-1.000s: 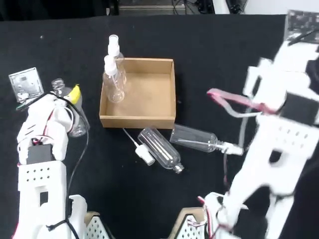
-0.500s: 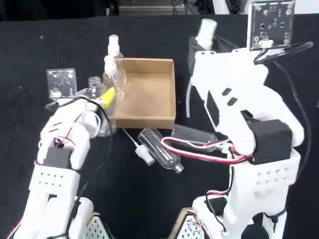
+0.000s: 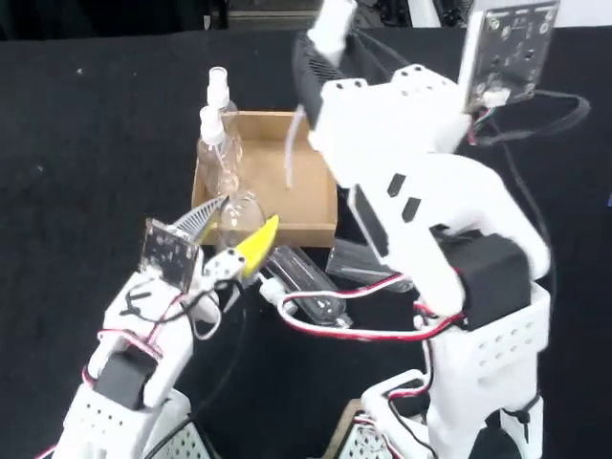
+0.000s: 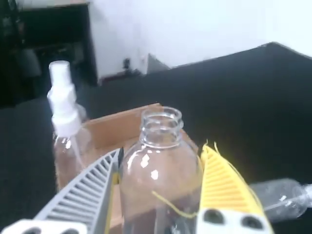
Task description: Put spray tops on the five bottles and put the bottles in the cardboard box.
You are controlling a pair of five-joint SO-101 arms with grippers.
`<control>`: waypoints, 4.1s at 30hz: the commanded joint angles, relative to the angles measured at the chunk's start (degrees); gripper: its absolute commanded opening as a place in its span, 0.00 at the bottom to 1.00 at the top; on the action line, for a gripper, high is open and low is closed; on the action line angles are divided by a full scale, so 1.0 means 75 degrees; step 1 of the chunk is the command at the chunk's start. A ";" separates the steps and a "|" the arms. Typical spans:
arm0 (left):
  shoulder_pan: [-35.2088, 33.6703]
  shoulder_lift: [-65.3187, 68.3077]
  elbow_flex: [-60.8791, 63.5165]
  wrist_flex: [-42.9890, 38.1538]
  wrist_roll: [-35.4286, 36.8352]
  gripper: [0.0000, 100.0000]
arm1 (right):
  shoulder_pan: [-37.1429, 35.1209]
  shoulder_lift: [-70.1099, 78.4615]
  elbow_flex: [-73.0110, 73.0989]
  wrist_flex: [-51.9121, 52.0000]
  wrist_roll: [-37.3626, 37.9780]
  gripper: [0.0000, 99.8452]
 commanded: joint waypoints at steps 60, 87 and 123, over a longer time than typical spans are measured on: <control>0.0275 -0.1430 0.0721 -0.0211 -0.0094 0.16 | -0.1278 -0.2526 0.4976 -0.1758 0.0023 0.01; 0.0275 -0.1430 0.0756 -0.0211 -0.0094 0.16 | -0.0750 -0.3065 0.4636 -0.1114 0.1102 0.02; -0.0838 0.0117 0.0475 -0.3610 -0.0082 0.16 | 0.3727 -0.2971 1.0719 -0.4677 0.0527 0.03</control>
